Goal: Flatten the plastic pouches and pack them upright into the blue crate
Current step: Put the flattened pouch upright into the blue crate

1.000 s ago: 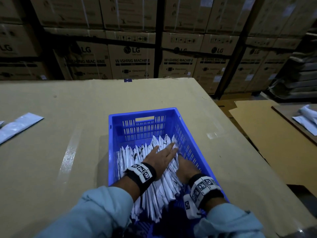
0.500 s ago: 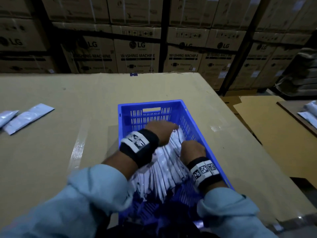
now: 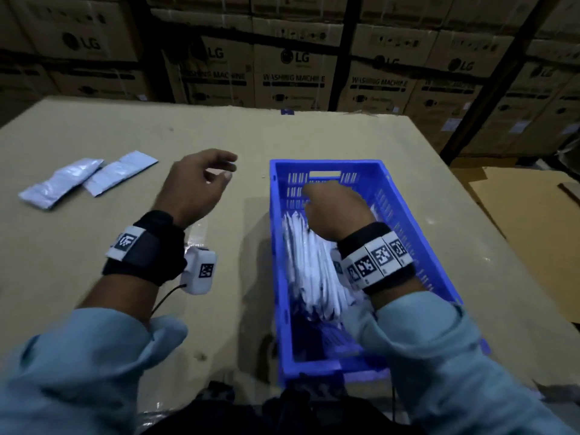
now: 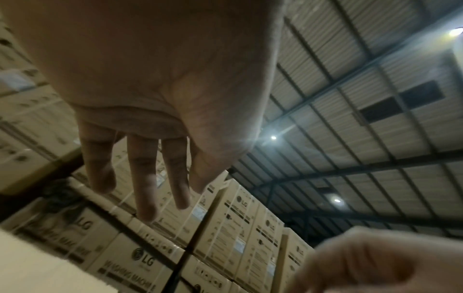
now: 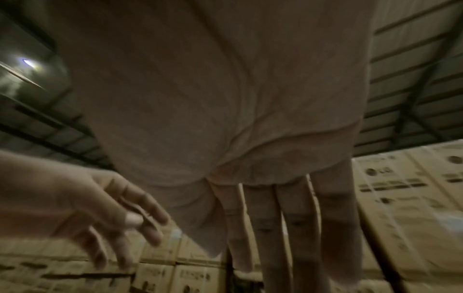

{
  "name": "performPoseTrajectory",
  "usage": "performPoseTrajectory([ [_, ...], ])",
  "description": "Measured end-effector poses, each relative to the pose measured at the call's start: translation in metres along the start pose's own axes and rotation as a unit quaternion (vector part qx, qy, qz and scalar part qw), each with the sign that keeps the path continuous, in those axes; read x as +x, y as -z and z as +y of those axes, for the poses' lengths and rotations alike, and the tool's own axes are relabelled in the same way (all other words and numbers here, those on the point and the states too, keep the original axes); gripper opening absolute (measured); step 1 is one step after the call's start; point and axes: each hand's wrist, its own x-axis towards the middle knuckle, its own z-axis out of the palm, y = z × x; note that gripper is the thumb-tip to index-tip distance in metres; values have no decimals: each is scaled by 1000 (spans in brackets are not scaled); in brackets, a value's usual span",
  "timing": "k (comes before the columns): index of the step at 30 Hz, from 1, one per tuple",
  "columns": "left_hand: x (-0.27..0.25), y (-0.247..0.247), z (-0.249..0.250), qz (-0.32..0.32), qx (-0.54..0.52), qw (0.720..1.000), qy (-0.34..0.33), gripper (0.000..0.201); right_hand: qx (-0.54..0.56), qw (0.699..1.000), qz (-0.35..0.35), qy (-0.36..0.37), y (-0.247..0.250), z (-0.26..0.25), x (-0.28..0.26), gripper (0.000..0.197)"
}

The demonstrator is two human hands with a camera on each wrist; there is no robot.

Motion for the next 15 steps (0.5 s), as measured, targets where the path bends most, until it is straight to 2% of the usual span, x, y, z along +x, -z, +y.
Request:
performPoseTrajectory([
  [4,-20,40,-53,62,-28,997,34,25,-51,988,129,70,22,-90,-3,14],
  [6,-23,63,-83,99,-28,993,53,25,-24,983,154,94,24,-137,-1,14],
  [8,-23,87,-113,115,-30,991,69,24,2,984,146,104,18,-179,9,21],
  [10,-22,113,-144,104,-19,991,86,22,17,986,126,108,6,-219,26,26],
  [15,-22,178,-243,82,30,991,104,19,49,995,15,89,-50,-311,84,27],
])
